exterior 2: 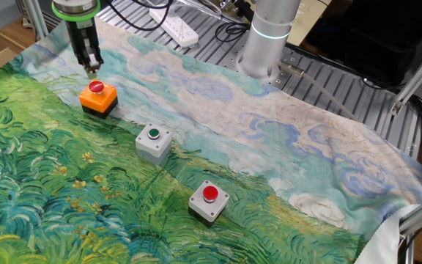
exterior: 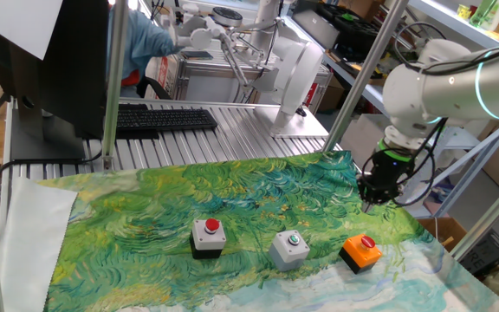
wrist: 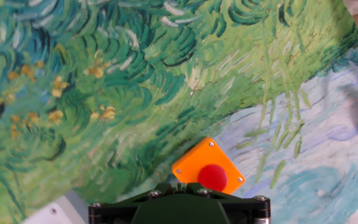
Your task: Press three buttons from left to right in sequence
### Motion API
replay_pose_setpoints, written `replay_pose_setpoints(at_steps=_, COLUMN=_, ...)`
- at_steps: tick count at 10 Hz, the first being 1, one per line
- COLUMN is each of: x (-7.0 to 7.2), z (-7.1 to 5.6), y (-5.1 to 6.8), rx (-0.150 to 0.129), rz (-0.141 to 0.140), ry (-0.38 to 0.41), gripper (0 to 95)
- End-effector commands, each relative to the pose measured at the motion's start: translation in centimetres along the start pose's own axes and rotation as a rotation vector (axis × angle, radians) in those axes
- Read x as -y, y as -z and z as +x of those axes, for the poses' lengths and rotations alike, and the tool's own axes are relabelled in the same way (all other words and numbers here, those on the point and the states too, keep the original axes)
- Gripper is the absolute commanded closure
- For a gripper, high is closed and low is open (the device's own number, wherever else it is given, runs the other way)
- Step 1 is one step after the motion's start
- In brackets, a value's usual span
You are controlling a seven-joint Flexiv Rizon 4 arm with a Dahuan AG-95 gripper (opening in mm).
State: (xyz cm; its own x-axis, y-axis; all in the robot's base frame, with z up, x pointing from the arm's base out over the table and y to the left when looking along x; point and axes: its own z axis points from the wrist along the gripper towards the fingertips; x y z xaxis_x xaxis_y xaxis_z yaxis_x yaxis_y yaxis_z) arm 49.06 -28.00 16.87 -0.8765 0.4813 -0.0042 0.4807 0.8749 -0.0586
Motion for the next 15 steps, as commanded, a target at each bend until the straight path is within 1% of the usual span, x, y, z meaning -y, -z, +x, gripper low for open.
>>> replay_pose_setpoints(at_steps=1, x=1.4, z=0.0, y=-0.6, rx=0.005, rz=-0.003, ry=0.005, gripper=95.0)
replay_pose_setpoints(at_steps=2, x=3.5, z=-0.5, y=-1.3, rx=0.007, rz=-0.005, ry=0.074, gripper=95.0)
replay_pose_setpoints(at_steps=3, x=4.8, z=-0.9, y=-1.7, rx=0.009, rz=-0.006, ry=0.123, gripper=95.0)
replay_pose_setpoints(at_steps=4, x=5.4, z=-1.0, y=-1.9, rx=0.012, rz=-0.002, ry=0.160, gripper=95.0)
replay_pose_setpoints(at_steps=6, x=5.7, z=-0.8, y=-2.1, rx=0.008, rz=0.003, ry=0.258, gripper=95.0)
replay_pose_setpoints(at_steps=7, x=5.7, z=-0.8, y=-2.1, rx=0.006, rz=0.003, ry=0.277, gripper=95.0)
replay_pose_setpoints(at_steps=8, x=5.7, z=-0.7, y=-2.1, rx=0.002, rz=0.000, ry=0.337, gripper=95.0)
replay_pose_setpoints(at_steps=10, x=6.0, z=-0.3, y=-2.4, rx=0.005, rz=-0.007, ry=0.385, gripper=95.0)
replay_pose_setpoints(at_steps=11, x=6.1, z=-0.1, y=-2.6, rx=0.002, rz=-0.023, ry=0.404, gripper=95.0)
replay_pose_setpoints(at_steps=12, x=6.0, z=0.1, y=-3.1, rx=0.003, rz=-0.043, ry=0.395, gripper=95.0)
replay_pose_setpoints(at_steps=14, x=5.7, z=0.5, y=-4.1, rx=0.017, rz=-0.038, ry=0.389, gripper=95.0)
replay_pose_setpoints(at_steps=15, x=5.8, z=0.7, y=-4.4, rx=0.024, rz=-0.038, ry=0.390, gripper=95.0)
